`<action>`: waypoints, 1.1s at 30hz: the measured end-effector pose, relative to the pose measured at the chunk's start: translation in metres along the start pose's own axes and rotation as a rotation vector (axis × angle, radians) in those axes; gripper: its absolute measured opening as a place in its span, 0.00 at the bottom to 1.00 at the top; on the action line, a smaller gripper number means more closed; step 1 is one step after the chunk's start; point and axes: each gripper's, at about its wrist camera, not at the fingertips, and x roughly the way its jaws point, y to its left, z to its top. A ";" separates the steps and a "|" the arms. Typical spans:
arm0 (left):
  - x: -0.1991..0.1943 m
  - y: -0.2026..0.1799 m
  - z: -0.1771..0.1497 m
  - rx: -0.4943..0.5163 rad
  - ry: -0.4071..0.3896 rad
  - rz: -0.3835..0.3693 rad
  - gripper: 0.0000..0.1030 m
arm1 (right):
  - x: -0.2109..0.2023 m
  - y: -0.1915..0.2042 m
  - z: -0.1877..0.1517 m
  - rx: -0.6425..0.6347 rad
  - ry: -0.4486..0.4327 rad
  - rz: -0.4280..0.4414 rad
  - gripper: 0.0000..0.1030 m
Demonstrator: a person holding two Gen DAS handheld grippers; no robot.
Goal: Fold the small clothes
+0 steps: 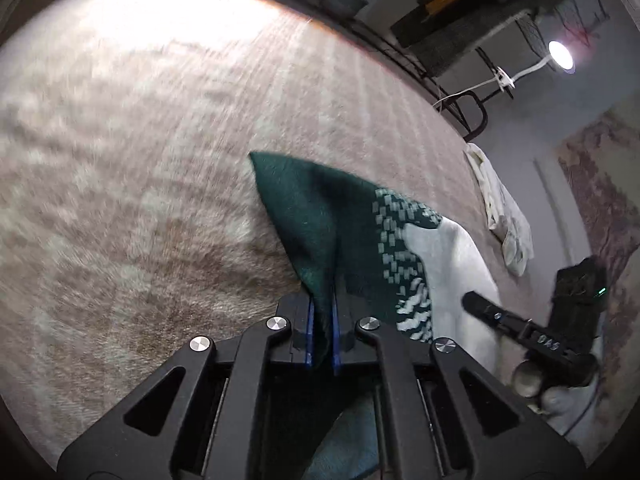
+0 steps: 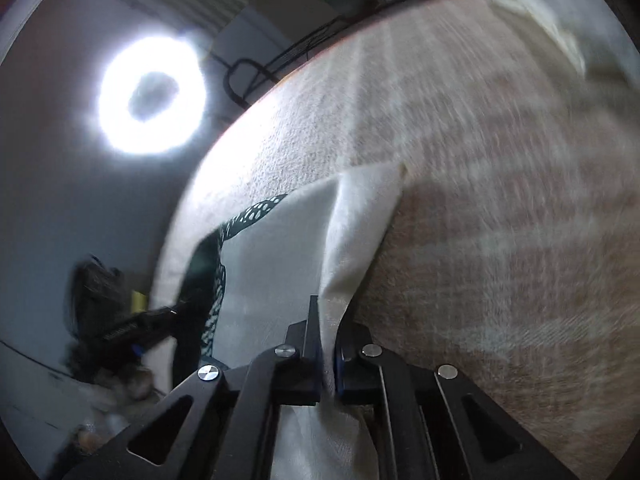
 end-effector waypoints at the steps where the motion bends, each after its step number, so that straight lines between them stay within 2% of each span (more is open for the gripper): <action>1: -0.006 -0.005 0.000 0.020 -0.018 -0.002 0.03 | -0.005 0.008 0.001 -0.031 -0.010 -0.025 0.01; 6: -0.032 -0.022 0.000 0.068 -0.073 -0.014 0.03 | -0.029 0.042 0.001 -0.143 -0.070 -0.096 0.01; 12: -0.040 -0.053 0.000 0.121 -0.084 -0.041 0.03 | -0.059 0.054 0.001 -0.185 -0.115 -0.110 0.01; 20: -0.021 -0.116 0.004 0.214 -0.082 -0.091 0.03 | -0.114 0.022 0.009 -0.164 -0.171 -0.137 0.01; 25: 0.011 -0.159 0.009 0.239 -0.056 -0.132 0.03 | -0.149 -0.001 0.021 -0.177 -0.201 -0.200 0.01; 33: 0.073 -0.253 0.023 0.324 -0.029 -0.184 0.03 | -0.206 -0.068 0.047 -0.140 -0.273 -0.287 0.01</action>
